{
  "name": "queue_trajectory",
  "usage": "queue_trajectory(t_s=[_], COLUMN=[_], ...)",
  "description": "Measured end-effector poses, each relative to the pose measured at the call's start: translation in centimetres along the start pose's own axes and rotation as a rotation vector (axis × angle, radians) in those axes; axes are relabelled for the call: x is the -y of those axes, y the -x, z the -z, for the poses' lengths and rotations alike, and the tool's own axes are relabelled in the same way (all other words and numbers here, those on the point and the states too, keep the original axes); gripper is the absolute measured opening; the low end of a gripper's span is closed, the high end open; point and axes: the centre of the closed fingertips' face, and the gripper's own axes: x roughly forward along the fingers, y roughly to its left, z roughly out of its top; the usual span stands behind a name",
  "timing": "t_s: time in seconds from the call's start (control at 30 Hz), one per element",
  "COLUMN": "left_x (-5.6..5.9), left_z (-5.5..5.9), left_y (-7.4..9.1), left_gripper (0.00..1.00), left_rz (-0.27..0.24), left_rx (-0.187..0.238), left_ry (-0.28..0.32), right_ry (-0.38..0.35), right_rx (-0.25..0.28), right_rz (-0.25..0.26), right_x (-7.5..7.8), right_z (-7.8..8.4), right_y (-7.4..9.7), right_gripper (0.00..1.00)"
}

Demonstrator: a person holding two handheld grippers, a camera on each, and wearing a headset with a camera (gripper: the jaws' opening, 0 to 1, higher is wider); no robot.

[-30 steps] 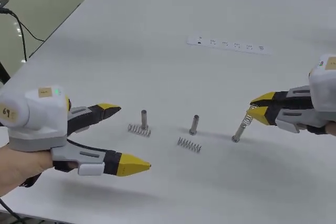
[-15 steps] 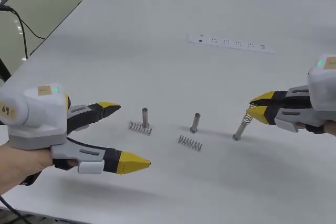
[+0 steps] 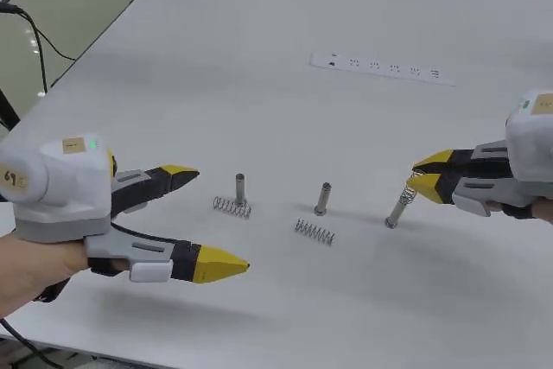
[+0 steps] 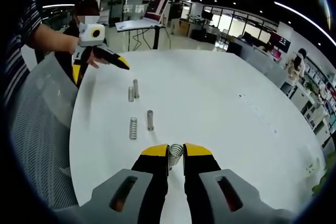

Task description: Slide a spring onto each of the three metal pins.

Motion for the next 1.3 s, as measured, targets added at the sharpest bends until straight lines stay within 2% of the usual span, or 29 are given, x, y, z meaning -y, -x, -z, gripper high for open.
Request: queue_trajectory(t_s=[0.8, 1.3], left_x=[-0.1, -0.1], left_z=[0.1, 0.0], left_y=[0.2, 0.2], left_gripper=[0.98, 0.98], left_rz=[-0.007, -0.012], left_rx=[0.003, 0.003], left_ry=[0.011, 0.012], right_ry=[-0.015, -0.002], right_rx=[-0.018, -0.072], right_rz=[-0.009, -0.014], right_x=[-0.4, -0.7], right_z=[0.8, 2.5], right_y=[-0.9, -2.3], right_gripper=[0.07, 0.08])
